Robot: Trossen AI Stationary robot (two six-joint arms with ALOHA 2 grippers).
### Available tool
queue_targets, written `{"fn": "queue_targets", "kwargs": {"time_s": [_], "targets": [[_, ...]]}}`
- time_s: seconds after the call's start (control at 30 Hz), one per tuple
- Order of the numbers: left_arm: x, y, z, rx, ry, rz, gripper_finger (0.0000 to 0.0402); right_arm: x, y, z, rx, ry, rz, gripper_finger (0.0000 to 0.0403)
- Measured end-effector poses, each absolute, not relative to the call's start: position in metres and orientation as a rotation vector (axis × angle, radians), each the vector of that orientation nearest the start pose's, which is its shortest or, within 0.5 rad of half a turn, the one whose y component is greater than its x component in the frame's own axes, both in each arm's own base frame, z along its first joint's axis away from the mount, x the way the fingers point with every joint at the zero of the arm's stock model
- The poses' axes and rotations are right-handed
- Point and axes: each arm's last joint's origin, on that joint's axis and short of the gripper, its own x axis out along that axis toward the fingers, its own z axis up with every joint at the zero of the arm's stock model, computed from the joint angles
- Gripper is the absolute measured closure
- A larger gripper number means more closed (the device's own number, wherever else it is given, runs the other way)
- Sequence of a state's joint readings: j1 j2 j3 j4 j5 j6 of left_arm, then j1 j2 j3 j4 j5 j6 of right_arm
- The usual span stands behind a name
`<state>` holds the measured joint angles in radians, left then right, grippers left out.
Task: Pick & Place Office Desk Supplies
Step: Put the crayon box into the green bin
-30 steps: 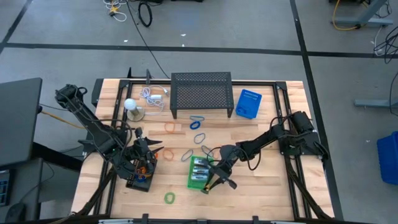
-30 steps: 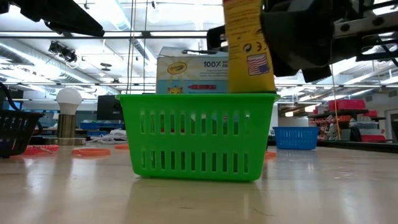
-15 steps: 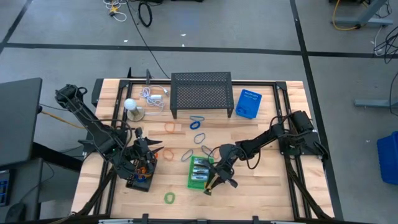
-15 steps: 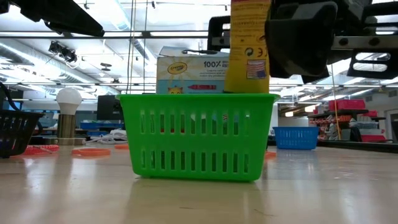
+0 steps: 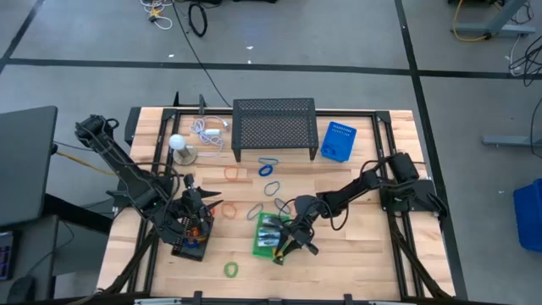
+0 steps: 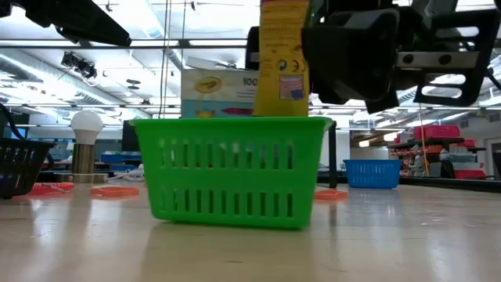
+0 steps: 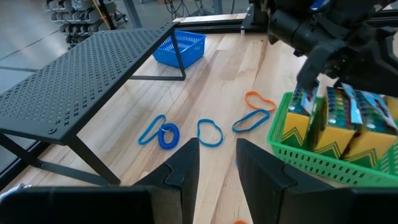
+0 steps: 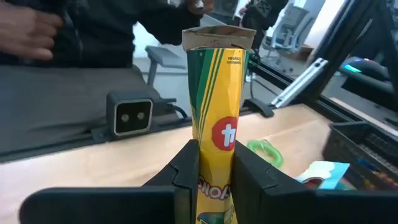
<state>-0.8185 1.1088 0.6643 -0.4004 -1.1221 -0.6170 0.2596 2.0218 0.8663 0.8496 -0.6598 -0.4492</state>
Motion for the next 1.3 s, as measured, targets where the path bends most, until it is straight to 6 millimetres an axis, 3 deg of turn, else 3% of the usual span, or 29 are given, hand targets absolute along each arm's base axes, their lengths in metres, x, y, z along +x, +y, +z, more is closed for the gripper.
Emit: {"fn": "queue_targets", "kwargs": {"time_s": [0.5,1.0,1.3], "targets": [[0.158,-0.13,0.228,0.096,0.368,0.402,0.0287,0.362,0.115,0.113,-0.291,0.164,0.979,0.034],[0.158,-0.131,0.228,0.085,0.392,0.371,0.0287,0.367,0.095,0.114,-0.222,0.173,0.954,0.0341],[0.158,-0.131,0.228,0.084,0.393,0.37,0.0287,0.368,0.094,0.113,-0.172,0.218,0.883,0.0341]]}}
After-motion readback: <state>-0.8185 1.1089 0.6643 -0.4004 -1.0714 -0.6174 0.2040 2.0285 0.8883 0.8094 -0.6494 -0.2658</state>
